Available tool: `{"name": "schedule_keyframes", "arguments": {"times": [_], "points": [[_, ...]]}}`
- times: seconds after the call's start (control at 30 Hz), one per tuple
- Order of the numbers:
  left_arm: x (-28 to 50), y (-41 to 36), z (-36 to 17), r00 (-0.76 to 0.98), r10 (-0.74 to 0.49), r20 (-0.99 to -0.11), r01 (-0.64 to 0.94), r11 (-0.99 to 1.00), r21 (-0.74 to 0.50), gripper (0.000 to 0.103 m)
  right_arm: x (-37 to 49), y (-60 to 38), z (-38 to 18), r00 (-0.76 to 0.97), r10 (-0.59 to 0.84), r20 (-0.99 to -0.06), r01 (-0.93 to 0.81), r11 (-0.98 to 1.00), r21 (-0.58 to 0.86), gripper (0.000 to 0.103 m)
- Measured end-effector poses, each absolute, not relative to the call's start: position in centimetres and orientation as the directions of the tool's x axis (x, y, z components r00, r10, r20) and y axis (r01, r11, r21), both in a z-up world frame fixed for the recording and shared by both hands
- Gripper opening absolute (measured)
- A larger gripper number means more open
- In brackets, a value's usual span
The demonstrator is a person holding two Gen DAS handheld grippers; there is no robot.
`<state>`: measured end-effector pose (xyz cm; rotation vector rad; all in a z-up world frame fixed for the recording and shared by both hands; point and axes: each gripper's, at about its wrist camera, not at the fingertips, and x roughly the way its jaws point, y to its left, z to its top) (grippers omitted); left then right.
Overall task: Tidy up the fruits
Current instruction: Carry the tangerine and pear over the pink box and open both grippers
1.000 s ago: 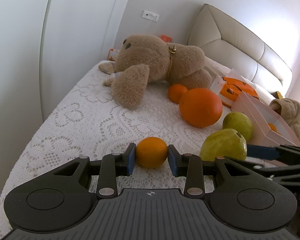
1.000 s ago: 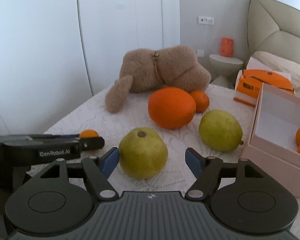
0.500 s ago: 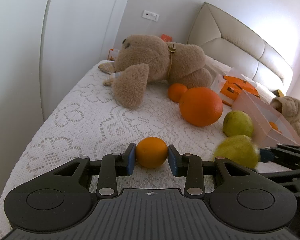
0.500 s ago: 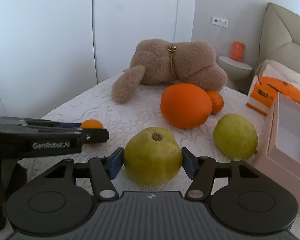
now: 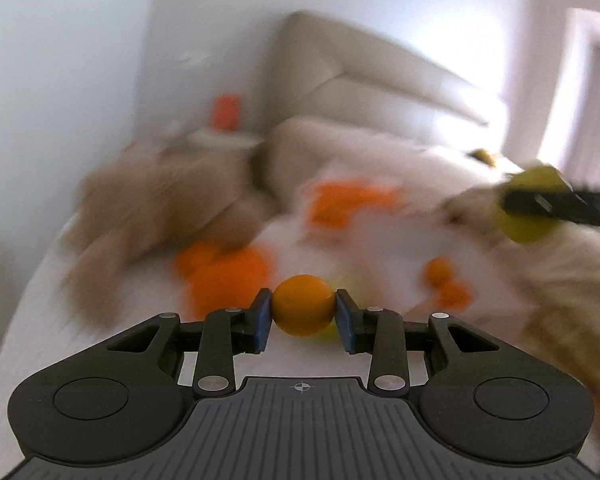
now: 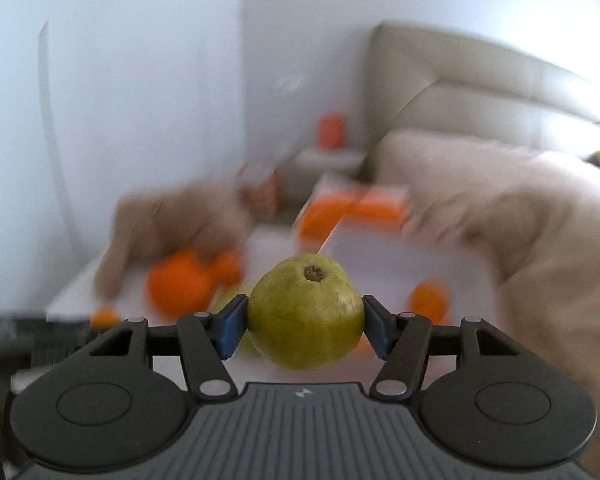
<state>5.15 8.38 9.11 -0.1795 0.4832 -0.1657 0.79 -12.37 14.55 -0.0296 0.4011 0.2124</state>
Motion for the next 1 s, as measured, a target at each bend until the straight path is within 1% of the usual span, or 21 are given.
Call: {"name": "schedule_keyframes", "arguments": {"times": [0.13, 0.2, 0.23, 0.3, 0.4, 0.5, 0.6, 0.63, 0.67, 0.73, 0.77, 0.9, 1.0], "points": [[8.6, 3.4, 13.6, 0.869, -0.300, -0.394, 0.239, 0.951, -0.197, 0.038, 2.5, -14.3, 20.9, 0.957, 0.111, -0.270, -0.115, 0.993, 0.000, 0.061], [10.6, 1.5, 14.9, 0.845, -0.353, -0.401, 0.286, 0.933, -0.220, 0.038, 3.8, -15.0, 23.6, 0.969, 0.075, -0.236, -0.084, 0.996, -0.029, 0.061], [11.6, 0.7, 15.1, 0.825, -0.382, -0.416, 0.304, 0.921, -0.242, 0.038, 4.5, -15.3, 24.5, 0.970, 0.065, -0.234, -0.074, 0.997, -0.030, 0.061], [14.2, -0.9, 14.8, 0.779, -0.423, -0.463, 0.320, 0.903, -0.286, 0.038, 6.0, -16.3, 26.0, 0.966, 0.054, -0.252, -0.060, 0.998, -0.018, 0.061], [17.1, -2.7, 12.4, 0.712, -0.423, -0.560, 0.299, 0.905, -0.304, 0.038, 7.7, -17.7, 26.3, 0.958, 0.029, -0.284, -0.033, 0.999, -0.008, 0.061], [18.6, -4.0, 9.1, 0.674, -0.369, -0.639, 0.280, 0.929, -0.242, 0.038, 8.7, -18.8, 24.9, 0.949, 0.004, -0.314, -0.010, 1.000, -0.017, 0.061], [19.1, -5.6, 6.3, 0.637, -0.320, -0.701, 0.307, 0.940, -0.149, 0.038, 9.8, -19.9, 22.7, 0.928, 0.006, -0.373, -0.009, 1.000, -0.007, 0.061], [19.0, -5.9, 5.8, 0.628, -0.311, -0.713, 0.324, 0.938, -0.124, 0.043, 10.4, -20.2, 22.0, 0.917, 0.009, -0.398, -0.010, 1.000, -0.001, 0.061], [18.9, -6.0, 5.4, 0.621, -0.312, -0.719, 0.342, 0.933, -0.110, 0.044, 10.9, -20.4, 21.4, 0.909, 0.011, -0.418, -0.009, 1.000, 0.006, 0.061], [18.6, -5.9, 5.3, 0.636, -0.304, -0.709, 0.343, 0.935, -0.093, 0.042, 12.0, -20.5, 20.2, 0.889, 0.013, -0.458, -0.003, 1.000, 0.023, 0.061], [18.3, -5.6, 5.6, 0.654, -0.309, -0.691, 0.338, 0.936, -0.098, 0.042, 12.4, -20.6, 19.8, 0.882, 0.013, -0.471, 0.001, 1.000, 0.029, 0.061], [15.3, -2.0, 7.8, 0.737, -0.375, -0.563, 0.328, 0.926, -0.187, 0.042, 13.2, -20.0, 18.2, 0.858, 0.030, -0.512, -0.008, 0.999, 0.044, 0.061], [13.2, 0.9, 8.4, 0.789, -0.352, -0.504, 0.292, 0.936, -0.197, 0.042, 13.0, -19.1, 16.9, 0.844, 0.033, -0.535, -0.029, 0.999, 0.016, 0.061]]}}
